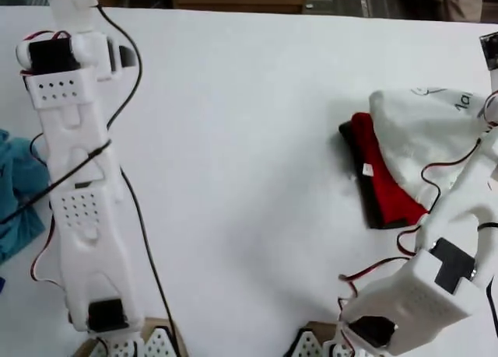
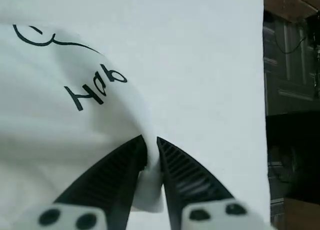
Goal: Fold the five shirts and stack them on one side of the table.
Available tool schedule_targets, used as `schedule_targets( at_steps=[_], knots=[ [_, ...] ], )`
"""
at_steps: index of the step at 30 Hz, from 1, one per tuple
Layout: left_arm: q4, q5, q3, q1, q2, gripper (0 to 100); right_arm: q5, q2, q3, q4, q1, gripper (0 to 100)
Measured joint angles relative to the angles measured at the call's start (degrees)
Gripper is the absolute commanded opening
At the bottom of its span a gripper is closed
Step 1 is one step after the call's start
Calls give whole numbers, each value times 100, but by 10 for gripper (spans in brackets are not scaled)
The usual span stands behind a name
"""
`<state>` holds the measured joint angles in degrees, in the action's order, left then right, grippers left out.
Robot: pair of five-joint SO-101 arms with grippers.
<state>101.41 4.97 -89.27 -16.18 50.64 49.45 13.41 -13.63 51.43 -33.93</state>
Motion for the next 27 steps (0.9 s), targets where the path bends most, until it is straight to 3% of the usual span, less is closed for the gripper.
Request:
schedule_targets(
  at_steps=[8, 15, 21, 27],
  knots=[
    [0, 0, 0, 0, 0, 271, 334, 932, -18, 105, -9, 52],
    [0, 0, 0, 0, 0, 271, 299, 1433, -26, 237, -9, 341],
    [0, 0, 0, 0, 0, 271, -404, 1073, -62, 563, 0, 301],
    [0, 0, 0, 0, 0, 271, -615, 132, -35, 1987, 677, 269]
  ],
)
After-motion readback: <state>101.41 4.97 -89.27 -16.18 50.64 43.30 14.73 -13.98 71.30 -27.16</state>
